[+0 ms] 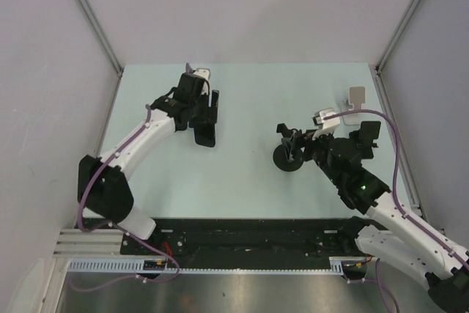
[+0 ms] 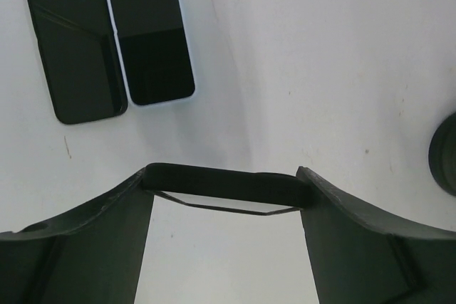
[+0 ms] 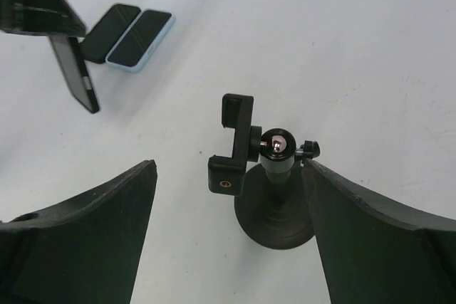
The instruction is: Remove the phone from the phone stand
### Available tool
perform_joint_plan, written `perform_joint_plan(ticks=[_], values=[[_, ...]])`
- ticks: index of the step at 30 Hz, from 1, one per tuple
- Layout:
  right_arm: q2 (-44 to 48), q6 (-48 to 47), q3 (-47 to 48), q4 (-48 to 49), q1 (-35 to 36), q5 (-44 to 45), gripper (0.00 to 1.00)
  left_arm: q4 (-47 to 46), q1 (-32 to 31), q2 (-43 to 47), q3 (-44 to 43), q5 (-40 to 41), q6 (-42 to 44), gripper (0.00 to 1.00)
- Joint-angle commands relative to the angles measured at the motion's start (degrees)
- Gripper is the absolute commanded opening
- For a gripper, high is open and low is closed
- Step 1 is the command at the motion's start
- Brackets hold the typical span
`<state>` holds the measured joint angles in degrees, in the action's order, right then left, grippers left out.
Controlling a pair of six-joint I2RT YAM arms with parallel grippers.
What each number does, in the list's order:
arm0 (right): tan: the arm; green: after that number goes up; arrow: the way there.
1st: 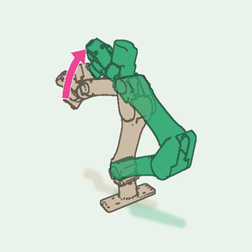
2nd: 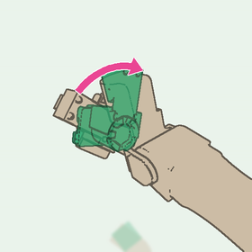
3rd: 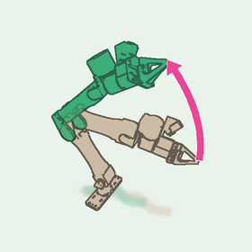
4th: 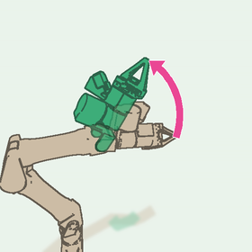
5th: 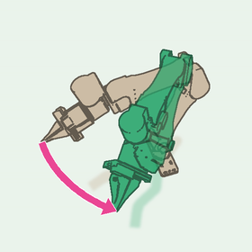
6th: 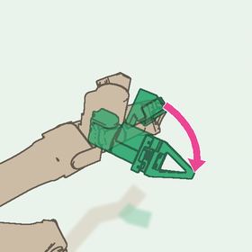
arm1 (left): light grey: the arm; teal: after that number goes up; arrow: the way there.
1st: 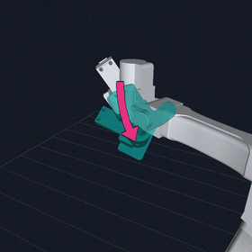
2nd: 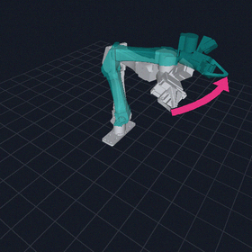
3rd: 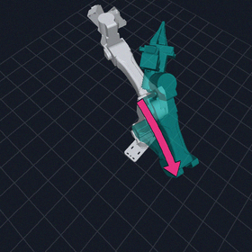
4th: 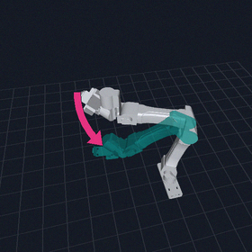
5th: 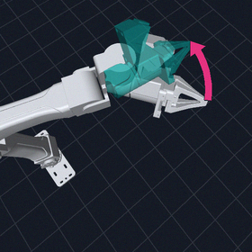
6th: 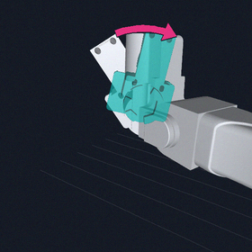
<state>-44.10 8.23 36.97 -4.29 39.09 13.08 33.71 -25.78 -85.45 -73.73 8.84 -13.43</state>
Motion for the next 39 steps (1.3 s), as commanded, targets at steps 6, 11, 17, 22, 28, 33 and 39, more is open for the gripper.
perform_joint_plan(ticks=[6, 11, 17, 22, 28, 33, 39], values=[[9.81, -2.43, -2.78, 2.62, 0.28, 2.56, 0.90, -3.13, 1.52, -17.02, -18.00, 1.09, -0.45, 0.01], [10.79, -2.78, -3.48, 2.10, 0.37, 3.88, 0.90, -3.13, 1.96, -24.66, -24.08, 1.36, -0.02, 0.00], [9.12, -2.69, -3.75, 2.54, 0.46, 4.06, 0.90, -3.04, 2.58, -31.44, -29.88, 0.21, -0.98, 0.02], [8.76, -2.87, -4.01, 2.54, 0.37, 4.23, 0.90, -3.13, 3.28, -36.27, -33.22, 0.65, -0.72, 0.11], [7.80, -3.04, -4.45, 3.15, 0.28, 4.41, 0.90, -3.22, 3.37, -40.84, -35.34, -0.75, -0.81, 0.26], [6.92, -3.04, -4.45, 3.33, -0.07, 4.23, 0.90, -3.13, 3.37, -43.75, -37.44, 0.12, -0.90, 0.33], [5.87, -2.96, -4.54, 3.42, -0.59, 3.97, 0.90, -3.22, 3.63, -47.44, -39.64, -0.14, -2.12, 0.45]])
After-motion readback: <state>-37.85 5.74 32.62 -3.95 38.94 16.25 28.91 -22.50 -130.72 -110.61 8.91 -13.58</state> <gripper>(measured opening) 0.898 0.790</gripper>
